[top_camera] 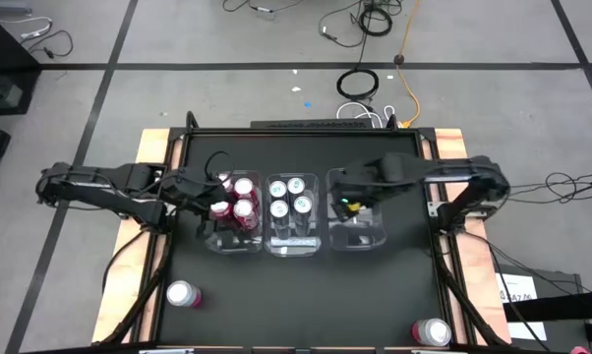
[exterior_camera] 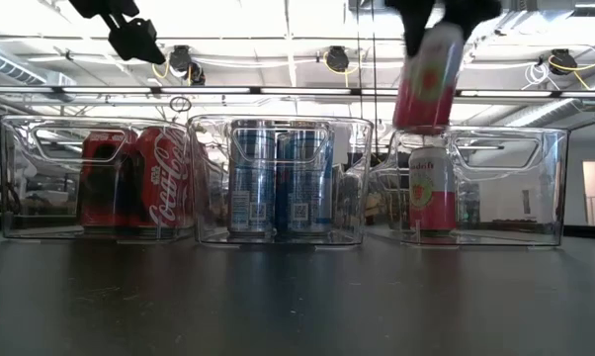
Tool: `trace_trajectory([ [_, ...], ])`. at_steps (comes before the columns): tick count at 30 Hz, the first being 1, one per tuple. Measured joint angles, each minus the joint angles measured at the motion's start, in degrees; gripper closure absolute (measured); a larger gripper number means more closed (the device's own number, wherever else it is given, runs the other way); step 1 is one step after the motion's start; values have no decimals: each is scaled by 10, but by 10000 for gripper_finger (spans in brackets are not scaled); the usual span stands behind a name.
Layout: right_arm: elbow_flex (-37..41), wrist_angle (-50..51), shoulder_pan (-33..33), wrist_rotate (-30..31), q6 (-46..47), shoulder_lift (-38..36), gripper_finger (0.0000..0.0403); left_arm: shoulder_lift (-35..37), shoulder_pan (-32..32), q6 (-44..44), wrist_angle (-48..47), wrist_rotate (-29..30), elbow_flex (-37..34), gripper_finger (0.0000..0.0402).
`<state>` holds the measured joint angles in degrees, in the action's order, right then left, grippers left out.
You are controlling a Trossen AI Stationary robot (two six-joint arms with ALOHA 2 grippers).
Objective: Sort soda cans
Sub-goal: Put the pink-white soda can to the right transparent bin
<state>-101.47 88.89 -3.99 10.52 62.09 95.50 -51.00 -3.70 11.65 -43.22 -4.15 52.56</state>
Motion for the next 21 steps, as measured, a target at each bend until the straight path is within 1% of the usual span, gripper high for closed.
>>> trace_trajectory([
  [6,0,-60,52,-34,-94,74,119,6,1,-10,0,-1,0,26],
  [9,0,-52,74,-35,-114,99,118,6,1,-16,0,-2,0,26],
  [16,0,-71,104,-31,-152,125,118,6,0,-16,-10,-14,0,26],
  [21,0,-80,118,-17,-179,145,118,6,0,-16,-13,-17,0,26],
])
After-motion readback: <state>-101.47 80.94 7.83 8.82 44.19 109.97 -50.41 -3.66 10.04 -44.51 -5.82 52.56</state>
